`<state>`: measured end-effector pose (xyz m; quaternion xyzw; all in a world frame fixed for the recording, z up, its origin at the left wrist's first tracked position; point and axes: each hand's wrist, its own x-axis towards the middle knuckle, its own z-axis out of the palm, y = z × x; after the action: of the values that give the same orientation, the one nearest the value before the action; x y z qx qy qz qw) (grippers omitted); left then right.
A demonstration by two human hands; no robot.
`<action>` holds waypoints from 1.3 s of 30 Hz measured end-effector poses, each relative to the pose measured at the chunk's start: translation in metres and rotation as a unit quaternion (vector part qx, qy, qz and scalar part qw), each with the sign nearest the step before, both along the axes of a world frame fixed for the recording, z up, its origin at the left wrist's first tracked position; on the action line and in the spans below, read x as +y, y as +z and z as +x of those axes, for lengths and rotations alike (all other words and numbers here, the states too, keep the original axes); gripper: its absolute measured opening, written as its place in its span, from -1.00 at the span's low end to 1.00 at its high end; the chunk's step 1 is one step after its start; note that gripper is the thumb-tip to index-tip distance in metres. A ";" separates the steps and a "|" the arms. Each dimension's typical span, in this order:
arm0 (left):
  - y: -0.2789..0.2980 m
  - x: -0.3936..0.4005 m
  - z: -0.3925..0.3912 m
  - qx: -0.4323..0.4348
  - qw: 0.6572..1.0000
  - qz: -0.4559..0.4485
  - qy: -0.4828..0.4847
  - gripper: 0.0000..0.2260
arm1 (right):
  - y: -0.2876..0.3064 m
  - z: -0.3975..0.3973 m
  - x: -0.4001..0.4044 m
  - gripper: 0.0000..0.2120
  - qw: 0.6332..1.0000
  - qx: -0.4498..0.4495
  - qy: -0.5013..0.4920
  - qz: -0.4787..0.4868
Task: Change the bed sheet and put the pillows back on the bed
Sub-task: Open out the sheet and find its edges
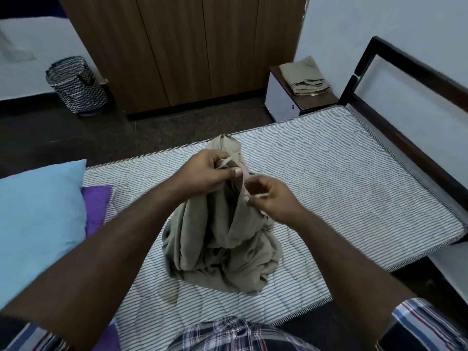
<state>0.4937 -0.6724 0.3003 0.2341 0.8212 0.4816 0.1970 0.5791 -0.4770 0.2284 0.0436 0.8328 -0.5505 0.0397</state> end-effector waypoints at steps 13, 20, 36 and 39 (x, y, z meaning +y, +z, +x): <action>-0.005 -0.010 -0.020 0.029 0.973 0.100 0.204 -0.85 | -0.032 0.022 0.011 -0.87 0.937 0.181 -0.254 0.156; -0.006 0.019 -0.010 0.019 0.948 0.145 0.282 -0.78 | -0.063 0.030 -0.046 -0.93 0.966 0.170 -0.120 0.151; -0.009 0.024 -0.010 -0.073 0.889 0.221 0.395 -0.92 | -0.082 0.028 -0.039 -0.82 0.927 0.259 -0.012 0.272; -0.009 0.029 -0.007 -0.086 0.886 0.232 0.391 -0.94 | -0.086 0.026 -0.049 -0.73 0.953 0.203 -0.049 0.220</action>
<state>0.4870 -0.6437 0.2913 -0.1091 0.6910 0.7146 0.0022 0.6047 -0.5255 0.1426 -0.0206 0.9205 -0.3522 -0.1679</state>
